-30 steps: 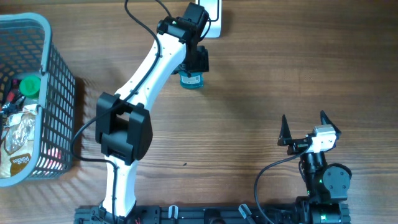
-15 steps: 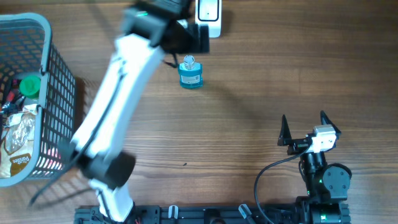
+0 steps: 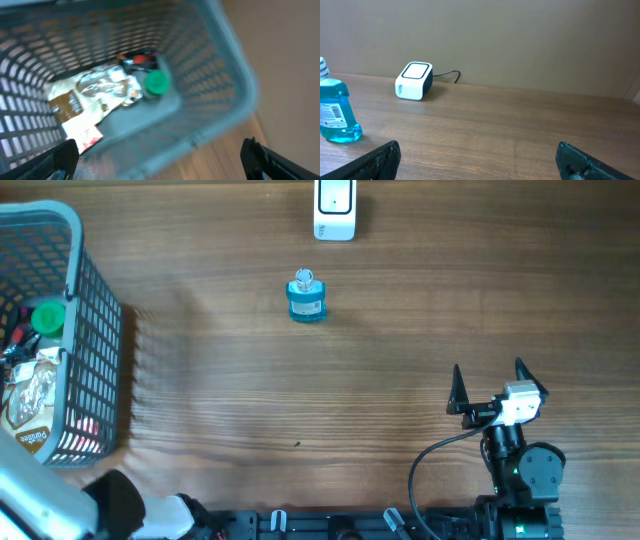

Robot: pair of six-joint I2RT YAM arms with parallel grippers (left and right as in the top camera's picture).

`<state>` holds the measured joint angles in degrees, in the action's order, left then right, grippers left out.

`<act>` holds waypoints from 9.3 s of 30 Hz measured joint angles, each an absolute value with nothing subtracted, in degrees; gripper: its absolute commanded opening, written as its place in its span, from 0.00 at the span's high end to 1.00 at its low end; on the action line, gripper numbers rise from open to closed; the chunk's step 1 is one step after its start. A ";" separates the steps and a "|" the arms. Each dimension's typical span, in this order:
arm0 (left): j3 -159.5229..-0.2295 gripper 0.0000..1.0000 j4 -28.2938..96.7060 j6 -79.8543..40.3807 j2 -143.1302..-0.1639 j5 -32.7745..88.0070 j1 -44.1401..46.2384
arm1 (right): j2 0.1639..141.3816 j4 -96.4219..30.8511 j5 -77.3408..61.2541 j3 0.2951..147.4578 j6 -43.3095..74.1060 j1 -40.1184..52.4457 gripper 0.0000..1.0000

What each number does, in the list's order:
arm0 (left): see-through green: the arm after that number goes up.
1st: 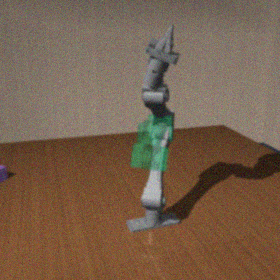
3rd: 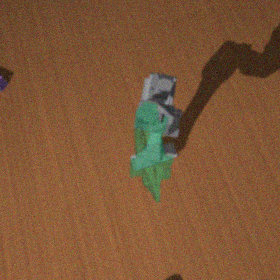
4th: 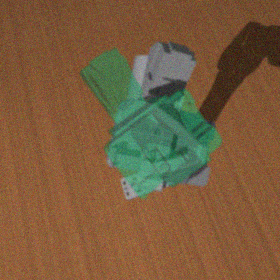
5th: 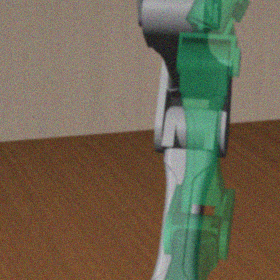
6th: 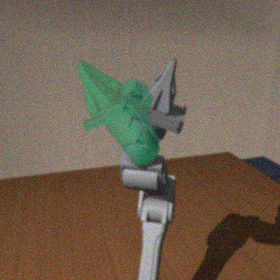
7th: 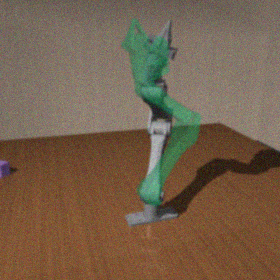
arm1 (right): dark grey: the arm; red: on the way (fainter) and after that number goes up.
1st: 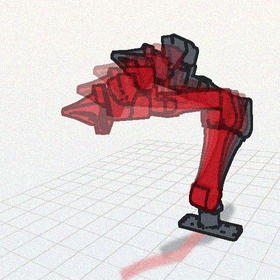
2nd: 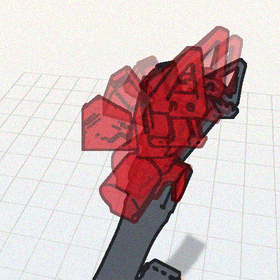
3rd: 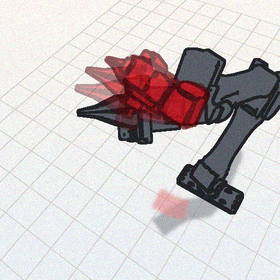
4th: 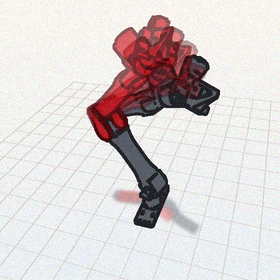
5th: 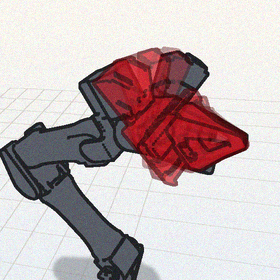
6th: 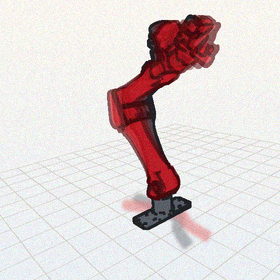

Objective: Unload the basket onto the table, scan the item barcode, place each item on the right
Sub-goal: 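Place the Listerine bottle upright in front of the scanner, release, then move the left gripper back over the basket above the green-lidded jar, then lower the left gripper onto the green-lidded Knorr jar and grasp it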

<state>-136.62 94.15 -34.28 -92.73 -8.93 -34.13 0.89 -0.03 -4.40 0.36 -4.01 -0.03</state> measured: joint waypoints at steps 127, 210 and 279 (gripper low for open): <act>-87.02 0.00 41.63 -13.61 -108.68 0.82 -34.44 | 0.89 -0.03 -4.40 0.36 -4.01 -0.03 0.00; -102.59 0.00 61.17 -15.84 -117.36 0.30 -32.95 | 0.89 -0.03 -4.40 0.36 -4.01 -0.03 0.00; -104.20 0.38 67.64 -18.39 -119.83 0.49 -36.12 | 0.89 -0.03 -4.40 0.36 -4.01 -0.03 0.00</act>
<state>-104.20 67.64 -18.39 -119.83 0.49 -36.12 0.89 -0.03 -4.40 0.36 -4.01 -0.03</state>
